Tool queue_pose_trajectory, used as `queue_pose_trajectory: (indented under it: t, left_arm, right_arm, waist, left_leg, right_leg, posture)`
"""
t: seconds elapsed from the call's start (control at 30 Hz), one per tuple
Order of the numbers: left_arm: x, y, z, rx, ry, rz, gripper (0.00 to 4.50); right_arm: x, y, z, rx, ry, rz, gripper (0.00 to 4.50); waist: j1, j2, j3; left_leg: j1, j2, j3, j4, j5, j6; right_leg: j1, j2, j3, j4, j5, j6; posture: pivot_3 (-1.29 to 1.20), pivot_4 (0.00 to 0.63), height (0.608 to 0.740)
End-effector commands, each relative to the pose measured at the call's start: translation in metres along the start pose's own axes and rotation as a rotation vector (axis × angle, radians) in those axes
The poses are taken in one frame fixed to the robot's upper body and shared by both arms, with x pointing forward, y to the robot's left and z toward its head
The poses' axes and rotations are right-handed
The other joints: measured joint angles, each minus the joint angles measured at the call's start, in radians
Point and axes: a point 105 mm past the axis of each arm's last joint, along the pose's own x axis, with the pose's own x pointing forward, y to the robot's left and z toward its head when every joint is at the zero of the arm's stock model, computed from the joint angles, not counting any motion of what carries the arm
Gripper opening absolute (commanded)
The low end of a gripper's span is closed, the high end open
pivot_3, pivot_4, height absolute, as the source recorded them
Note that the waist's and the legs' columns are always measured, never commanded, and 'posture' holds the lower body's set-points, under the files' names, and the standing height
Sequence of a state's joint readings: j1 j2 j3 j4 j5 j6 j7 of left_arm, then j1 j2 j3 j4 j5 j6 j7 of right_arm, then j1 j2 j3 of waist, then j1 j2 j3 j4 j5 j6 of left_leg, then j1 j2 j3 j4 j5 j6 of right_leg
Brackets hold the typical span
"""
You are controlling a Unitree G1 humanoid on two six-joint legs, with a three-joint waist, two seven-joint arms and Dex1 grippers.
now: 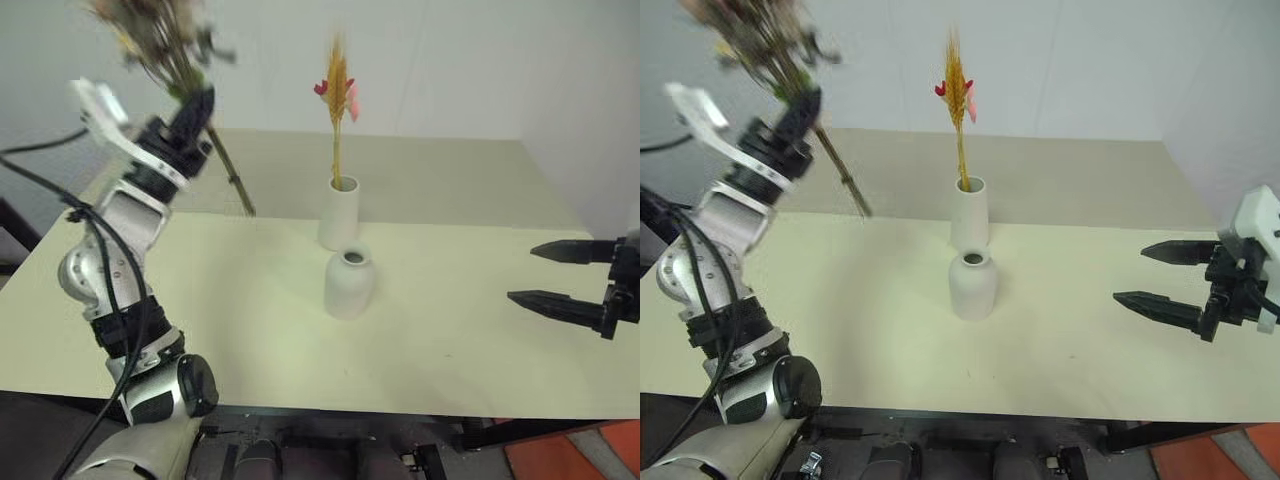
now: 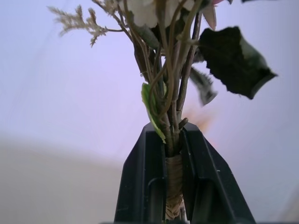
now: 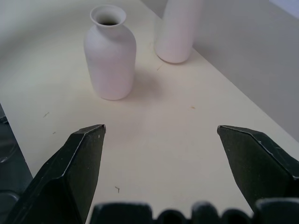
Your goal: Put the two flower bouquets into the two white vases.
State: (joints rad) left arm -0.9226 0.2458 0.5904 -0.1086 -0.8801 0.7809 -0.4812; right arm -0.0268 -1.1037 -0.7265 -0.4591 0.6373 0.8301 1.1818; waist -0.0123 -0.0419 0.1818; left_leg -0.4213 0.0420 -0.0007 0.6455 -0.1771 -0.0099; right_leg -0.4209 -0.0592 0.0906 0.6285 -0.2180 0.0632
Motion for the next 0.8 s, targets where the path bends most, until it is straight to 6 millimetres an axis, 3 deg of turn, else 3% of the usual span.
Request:
queue_pose_trajectory:
  t: [0.03,0.1,0.17,0.4,0.67,0.8]
  left_arm:
    - [0.024,-0.029,-0.015,-0.107,0.026,-0.253,0.16]
    - [0.034,-0.031,-0.026,-0.182,0.053,-0.292,0.16]
    - [0.043,-0.035,-0.046,-0.15,0.113,-0.331,0.16]
    - [0.055,-0.051,-0.086,-0.241,0.169,-0.456,0.16]
    - [0.059,-0.054,-0.109,-0.207,0.215,-0.492,0.16]
    - [0.053,-0.056,-0.121,-0.162,0.249,-0.519,0.16]
  right_arm:
    - [-0.007,0.001,0.006,-0.052,-0.035,-0.077,4.5]
    - [-0.007,0.003,0.002,-0.038,-0.035,-0.102,4.5]
    - [-0.009,0.005,0.0,-0.028,-0.04,-0.132,4.5]
    - [-0.016,0.017,-0.009,0.005,-0.035,-0.2,4.5]
    - [-0.018,0.02,-0.011,0.01,-0.029,-0.24,4.5]
    - [-0.017,0.02,-0.01,0.005,-0.04,-0.251,4.5]
  waist:
    - [0.004,-0.001,-0.001]
    - [0.004,-0.001,-0.001]
    - [-0.001,-0.001,-0.001]
    - [-0.006,-0.001,-0.001]
    - [-0.007,-0.001,-0.001]
    - [-0.005,-0.001,-0.001]
  left_leg:
    - [0.0,0.0,0.0,0.001,0.0,0.0]
    - [0.0,-0.001,0.0,0.004,0.001,-0.001]
    - [-0.001,-0.002,-0.001,0.005,0.001,-0.001]
    - [-0.003,-0.003,-0.001,0.002,0.0,0.0]
    - [-0.002,-0.004,-0.001,0.002,0.0,0.0]
    - [-0.002,-0.004,-0.001,0.001,0.0,0.0]
  right_leg:
    - [0.001,0.0,0.0,0.0,0.0,0.0]
    - [0.002,0.0,0.001,0.0,-0.001,-0.001]
    - [0.002,0.0,0.003,-0.001,-0.001,-0.003]
    - [-0.001,0.0,0.005,-0.002,0.001,0.003]
    - [0.0,0.0,0.006,-0.002,0.001,0.003]
    - [0.0,0.0,0.006,-0.002,0.001,0.003]
  posture:
    - [0.0,0.15,0.74]
    - [0.0,0.15,0.74]
    - [0.0,0.15,0.74]
    - [0.0,0.15,0.74]
    - [0.0,0.15,0.74]
    - [0.0,0.15,0.74]
